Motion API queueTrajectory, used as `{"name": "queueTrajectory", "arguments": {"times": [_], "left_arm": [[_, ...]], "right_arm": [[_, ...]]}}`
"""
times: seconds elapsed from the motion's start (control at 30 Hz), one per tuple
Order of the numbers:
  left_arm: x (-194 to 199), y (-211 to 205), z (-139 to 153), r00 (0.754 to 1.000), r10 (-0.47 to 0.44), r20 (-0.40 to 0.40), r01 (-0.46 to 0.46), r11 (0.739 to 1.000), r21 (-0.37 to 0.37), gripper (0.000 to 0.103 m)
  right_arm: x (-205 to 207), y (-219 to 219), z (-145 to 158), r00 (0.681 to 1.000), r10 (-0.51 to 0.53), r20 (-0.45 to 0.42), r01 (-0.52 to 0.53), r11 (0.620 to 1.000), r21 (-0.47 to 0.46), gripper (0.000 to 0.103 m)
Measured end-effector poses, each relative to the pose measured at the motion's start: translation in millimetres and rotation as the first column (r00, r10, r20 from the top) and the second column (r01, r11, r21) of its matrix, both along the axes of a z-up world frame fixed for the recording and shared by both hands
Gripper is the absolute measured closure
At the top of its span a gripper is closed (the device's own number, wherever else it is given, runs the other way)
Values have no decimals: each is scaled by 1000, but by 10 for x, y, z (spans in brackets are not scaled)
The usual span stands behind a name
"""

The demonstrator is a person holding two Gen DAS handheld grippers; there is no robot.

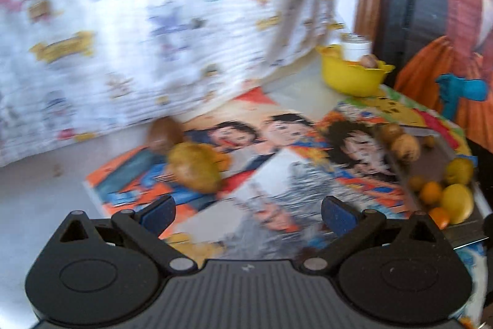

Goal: Organize fruits
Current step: 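Withdraw both tools from the tray toward the remaining fruits, then close left tool on brown round fruit while right tool grasps yellow-brown oval fruit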

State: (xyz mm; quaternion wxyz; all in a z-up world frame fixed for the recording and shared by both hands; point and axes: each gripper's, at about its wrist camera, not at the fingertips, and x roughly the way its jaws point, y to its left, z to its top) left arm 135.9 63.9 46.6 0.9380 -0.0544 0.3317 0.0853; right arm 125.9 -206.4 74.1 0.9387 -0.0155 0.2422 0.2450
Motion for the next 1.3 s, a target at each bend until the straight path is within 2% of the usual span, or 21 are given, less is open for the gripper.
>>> {"name": "queueTrajectory", "arguments": {"times": [0.13,0.33,0.57,0.63,0.7,0.8,0.9,0.97,1.07,1.3], "left_arm": [[-130,358,-55,999,39,-9,-38,999,26,0],[-210,910,-136,992,129,-19,-127,990,66,0],[-169,1405,-188,979,204,-11,-204,979,-24,0],[-118,1482,-198,982,189,2,-189,981,-43,0],[-47,1532,-207,991,133,17,-133,990,-43,0],[80,1546,-204,999,41,31,-42,999,3,0],[231,1552,-217,999,-29,22,29,999,37,0],[323,1560,-231,998,-63,13,62,997,34,0],[458,1590,-258,996,-86,0,86,996,-9,0],[655,1743,-354,999,-50,-2,48,984,-169,0]], "right_arm": [[4,216,-48,999,27,-41,-29,999,-45,1],[33,507,-55,994,95,-52,-101,986,-130,0],[129,974,-131,971,232,-55,-238,947,-217,1],[188,1160,-195,957,282,-69,-290,922,-254,1],[229,1346,-249,935,348,-74,-354,887,-296,1],[288,1600,-289,897,439,-48,-426,832,-355,1],[392,1819,-322,872,488,-41,-465,798,-384,1],[487,1936,-350,862,504,-44,-481,789,-381,1],[625,2088,-415,851,523,-51,-505,787,-355,1],[937,2368,-585,867,494,-67,-491,822,-290,5]]}}
